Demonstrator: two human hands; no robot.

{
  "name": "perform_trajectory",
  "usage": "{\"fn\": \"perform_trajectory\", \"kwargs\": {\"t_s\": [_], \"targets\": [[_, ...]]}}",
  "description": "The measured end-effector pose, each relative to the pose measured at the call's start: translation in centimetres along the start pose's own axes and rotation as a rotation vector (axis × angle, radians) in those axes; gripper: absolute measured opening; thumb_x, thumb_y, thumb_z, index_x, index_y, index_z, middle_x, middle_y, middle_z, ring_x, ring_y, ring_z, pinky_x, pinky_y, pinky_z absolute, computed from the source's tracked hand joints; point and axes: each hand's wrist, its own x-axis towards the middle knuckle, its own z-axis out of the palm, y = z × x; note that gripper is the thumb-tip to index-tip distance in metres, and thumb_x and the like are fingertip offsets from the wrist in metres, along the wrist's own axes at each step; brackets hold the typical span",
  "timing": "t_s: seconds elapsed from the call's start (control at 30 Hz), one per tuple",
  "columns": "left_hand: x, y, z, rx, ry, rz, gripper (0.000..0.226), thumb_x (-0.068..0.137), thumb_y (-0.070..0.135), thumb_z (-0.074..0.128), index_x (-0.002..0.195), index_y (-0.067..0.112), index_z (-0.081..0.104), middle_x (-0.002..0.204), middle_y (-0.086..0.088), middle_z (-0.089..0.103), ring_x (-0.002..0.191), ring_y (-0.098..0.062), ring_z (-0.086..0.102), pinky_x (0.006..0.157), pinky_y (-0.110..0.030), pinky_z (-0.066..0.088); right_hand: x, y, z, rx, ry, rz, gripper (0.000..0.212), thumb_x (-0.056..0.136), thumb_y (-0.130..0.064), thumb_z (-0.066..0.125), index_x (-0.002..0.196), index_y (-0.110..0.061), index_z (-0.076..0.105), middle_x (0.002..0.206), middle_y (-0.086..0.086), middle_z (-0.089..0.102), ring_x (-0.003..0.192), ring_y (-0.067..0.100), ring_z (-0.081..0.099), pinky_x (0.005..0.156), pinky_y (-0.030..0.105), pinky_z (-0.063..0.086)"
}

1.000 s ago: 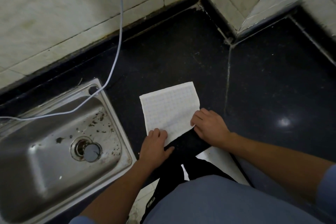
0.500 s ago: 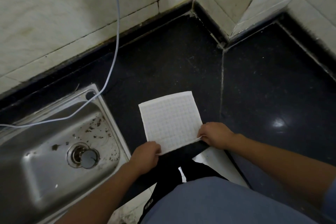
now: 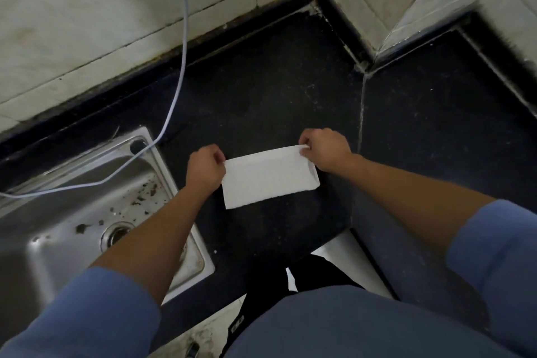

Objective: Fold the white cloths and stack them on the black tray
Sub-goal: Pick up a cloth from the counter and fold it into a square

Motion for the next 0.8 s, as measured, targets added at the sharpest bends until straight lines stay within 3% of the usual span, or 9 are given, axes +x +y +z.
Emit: {"fn": "perform_trajectory", "kwargs": {"t_s": [0.17, 0.3, 0.43, 0.57, 0.67, 0.8], "targets": [[1.2, -0.1, 1.5, 0.079, 0.001, -0.013, 0.016, 0.078, -0.002, 0.056, 0.075, 0.012, 0.062, 0.086, -0.012, 0.066, 0.081, -0.028, 0.062, 0.070, -0.033, 0.049, 1.2, 0.1, 1.5, -0.082, -0.015, 0.052, 0.020, 0.092, -0.031, 0.054, 0.109, -0.021, 0.057, 0.101, 0.006, 0.065, 0.090, 0.027, 0.061, 0.069, 0.032, 0.044], [0.2, 0.1, 1.5, 0.145, 0.026, 0.009, 0.007, 0.084, 0.004, 0.058, 0.086, 0.011, 0.059, 0.099, -0.010, 0.054, 0.078, -0.021, 0.053, 0.063, -0.032, 0.040, 0.3, 0.7, 1.5, -0.087, 0.057, 0.048, 0.031, 0.091, -0.025, 0.055, 0.122, -0.019, 0.052, 0.115, 0.007, 0.057, 0.104, 0.027, 0.056, 0.077, 0.037, 0.047], [-2.3, 0.1, 1.3, 0.165, 0.077, 0.185, 0.009, 0.082, 0.008, 0.062, 0.090, 0.010, 0.062, 0.097, -0.009, 0.055, 0.086, -0.025, 0.055, 0.063, -0.035, 0.047, -2.3, 0.4, 1.8, -0.086, 0.186, -0.118, 0.028, 0.093, -0.020, 0.052, 0.120, -0.018, 0.057, 0.115, 0.005, 0.053, 0.107, 0.023, 0.051, 0.072, 0.036, 0.048], [-5.8, 0.1, 3.3, 0.232, -0.087, 0.335, 0.008, 0.084, 0.008, 0.056, 0.088, 0.010, 0.063, 0.090, -0.008, 0.059, 0.081, -0.028, 0.059, 0.062, -0.038, 0.050, -4.7, -1.2, 4.7, -0.062, -0.049, -0.359, 0.022, 0.093, -0.021, 0.050, 0.112, -0.018, 0.061, 0.110, 0.003, 0.056, 0.099, 0.023, 0.056, 0.073, 0.039, 0.051], [-7.0, -1.0, 4.5, 0.251, -0.141, 0.283, 0.011, 0.090, 0.013, 0.051, 0.089, 0.008, 0.060, 0.091, -0.008, 0.057, 0.081, -0.028, 0.058, 0.062, -0.035, 0.046, -5.4, 0.1, 5.7, -0.050, -0.101, -0.292, 0.020, 0.095, -0.023, 0.048, 0.106, -0.015, 0.063, 0.104, 0.004, 0.056, 0.093, 0.025, 0.058, 0.072, 0.039, 0.050], [-7.5, -2.6, 4.9, 0.243, -0.063, 0.297, 0.008, 0.088, 0.014, 0.059, 0.083, 0.007, 0.060, 0.090, -0.007, 0.054, 0.081, -0.025, 0.054, 0.056, -0.031, 0.040, -6.1, 3.6, 4.9, -0.067, -0.100, -0.200, 0.018, 0.095, -0.023, 0.051, 0.098, -0.014, 0.066, 0.101, 0.005, 0.059, 0.090, 0.026, 0.060, 0.076, 0.037, 0.048]]}}
